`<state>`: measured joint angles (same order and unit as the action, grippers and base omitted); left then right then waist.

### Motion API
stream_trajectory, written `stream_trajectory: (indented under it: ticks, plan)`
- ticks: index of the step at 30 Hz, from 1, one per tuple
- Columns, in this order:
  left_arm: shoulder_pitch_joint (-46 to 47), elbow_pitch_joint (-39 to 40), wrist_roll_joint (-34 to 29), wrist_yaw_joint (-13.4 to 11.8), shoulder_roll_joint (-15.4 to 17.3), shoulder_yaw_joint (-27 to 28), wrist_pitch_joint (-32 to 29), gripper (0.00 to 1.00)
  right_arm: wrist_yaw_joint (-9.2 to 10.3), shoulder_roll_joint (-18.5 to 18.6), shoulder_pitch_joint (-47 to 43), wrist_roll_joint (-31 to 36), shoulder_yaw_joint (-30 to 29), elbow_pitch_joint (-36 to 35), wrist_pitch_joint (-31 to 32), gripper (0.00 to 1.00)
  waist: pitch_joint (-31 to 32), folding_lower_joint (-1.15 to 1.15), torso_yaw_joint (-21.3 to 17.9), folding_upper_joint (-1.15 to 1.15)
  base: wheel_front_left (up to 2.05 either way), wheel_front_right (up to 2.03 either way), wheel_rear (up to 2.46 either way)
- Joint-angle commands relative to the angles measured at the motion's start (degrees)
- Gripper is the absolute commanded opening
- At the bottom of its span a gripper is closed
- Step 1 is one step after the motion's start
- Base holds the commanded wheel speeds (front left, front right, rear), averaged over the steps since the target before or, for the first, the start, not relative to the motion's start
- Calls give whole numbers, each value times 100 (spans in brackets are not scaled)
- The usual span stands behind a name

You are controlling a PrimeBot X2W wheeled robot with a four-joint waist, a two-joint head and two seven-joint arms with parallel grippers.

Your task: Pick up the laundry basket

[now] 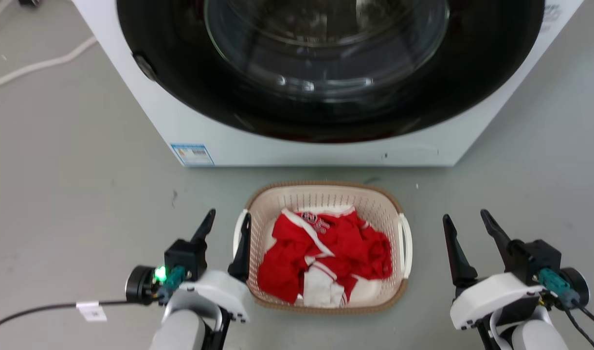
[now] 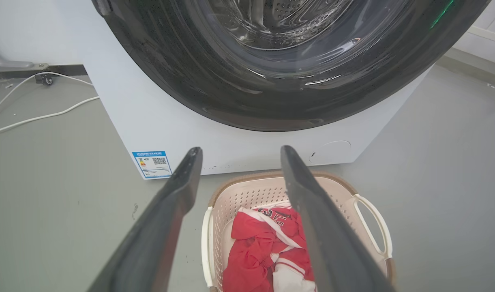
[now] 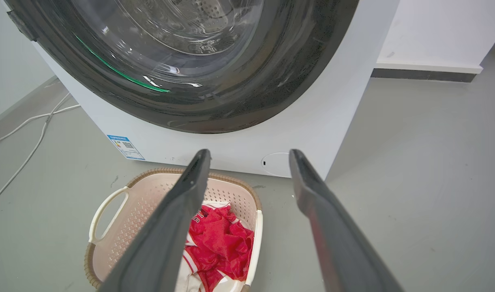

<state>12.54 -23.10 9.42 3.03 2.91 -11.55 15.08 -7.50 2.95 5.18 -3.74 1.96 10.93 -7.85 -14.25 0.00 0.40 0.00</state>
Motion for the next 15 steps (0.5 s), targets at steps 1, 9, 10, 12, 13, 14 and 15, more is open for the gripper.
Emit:
stream_trajectory:
  ticks: [1, 9, 10, 12, 13, 14, 15]
  plan:
    - [208, -113, 23, 12, 17, 20, 13, 100, 2, -12, 154, -5, 3, 52, 7, 100, -432, 0, -97, 0, 0, 0, 0]
    - [1117, -1039, 190, 116, 134, 153, -72, 100, 2, -11, 837, -149, 70, 594, -60, 100, -1347, 0, -257, 0, 0, 0, 0]
    - [1242, -1158, 220, 141, 161, 176, -99, 100, 2, -12, 941, -144, 78, 705, -49, 100, -1459, 0, -279, 0, 0, 0, 0]
    - [1480, -1428, 281, 181, 203, 199, -164, 100, 2, -12, 1168, -223, 108, 946, -82, 100, -1652, 0, -323, 0, 0, 0, 0]
    - [1604, -1553, 336, 203, 222, 227, -210, 100, 2, -10, 1274, -223, 117, 1088, -42, 100, -1763, 0, -347, 0, 0, 0, 0]
    - [1724, -1692, 351, 214, 264, 233, -262, 100, 2, -11, 1397, -274, 127, 1229, -60, 100, -1855, 0, -366, 0, 0, 0, 0]
    - [1841, -1819, 420, 241, 292, 268, -290, 100, 3, -10, 1521, -287, 134, 1392, -72, 100, -1947, 0, -386, 0, 0, 0, 0]
